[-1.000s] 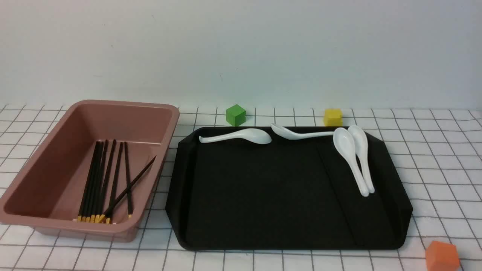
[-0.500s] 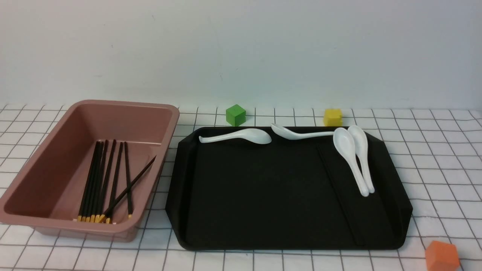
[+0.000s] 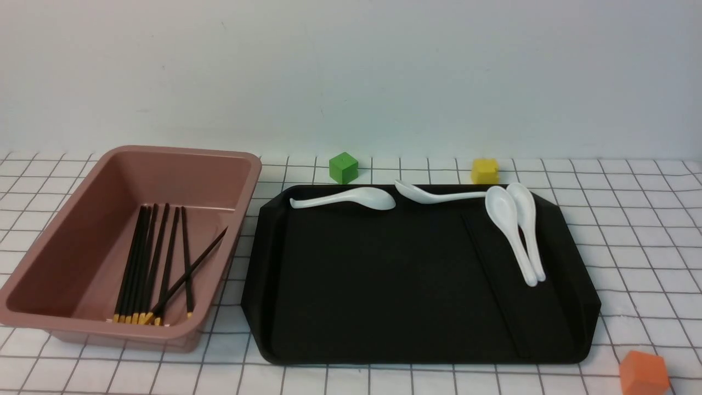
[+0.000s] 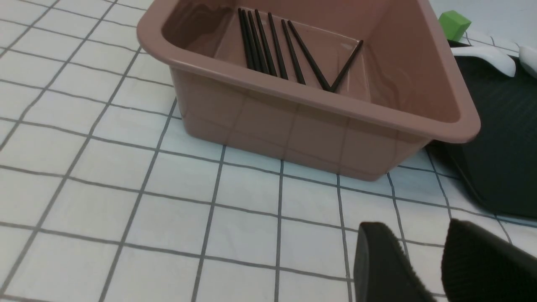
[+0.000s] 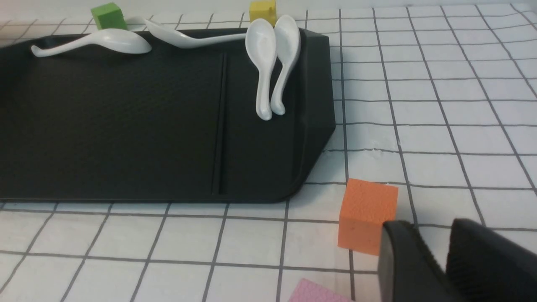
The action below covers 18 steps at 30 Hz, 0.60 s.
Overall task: On white black tablecloth take chopsticks from black tray and put them in box.
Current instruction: 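Move the gripper over the chopsticks on the black tray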
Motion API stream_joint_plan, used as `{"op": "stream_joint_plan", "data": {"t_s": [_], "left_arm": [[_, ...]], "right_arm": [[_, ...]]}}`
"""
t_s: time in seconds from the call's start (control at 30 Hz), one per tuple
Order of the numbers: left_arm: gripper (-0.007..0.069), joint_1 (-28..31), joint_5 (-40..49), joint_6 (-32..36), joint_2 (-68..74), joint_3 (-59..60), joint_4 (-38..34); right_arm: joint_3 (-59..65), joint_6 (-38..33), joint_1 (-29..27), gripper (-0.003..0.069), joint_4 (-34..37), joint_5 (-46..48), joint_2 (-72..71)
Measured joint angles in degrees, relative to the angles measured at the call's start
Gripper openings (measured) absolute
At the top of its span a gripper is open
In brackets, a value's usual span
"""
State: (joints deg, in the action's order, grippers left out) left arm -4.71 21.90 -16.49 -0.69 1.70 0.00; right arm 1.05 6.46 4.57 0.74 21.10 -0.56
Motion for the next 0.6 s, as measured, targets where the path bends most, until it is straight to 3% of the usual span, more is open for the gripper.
{"op": "stream_joint_plan", "data": {"t_s": [0.6], "left_arm": [[0.0238,0.0,0.0,0.0,0.0,0.0,0.0]], "right_arm": [[0.0,1.3,0.0,0.0195,1.9,-0.7,0.0]]}}
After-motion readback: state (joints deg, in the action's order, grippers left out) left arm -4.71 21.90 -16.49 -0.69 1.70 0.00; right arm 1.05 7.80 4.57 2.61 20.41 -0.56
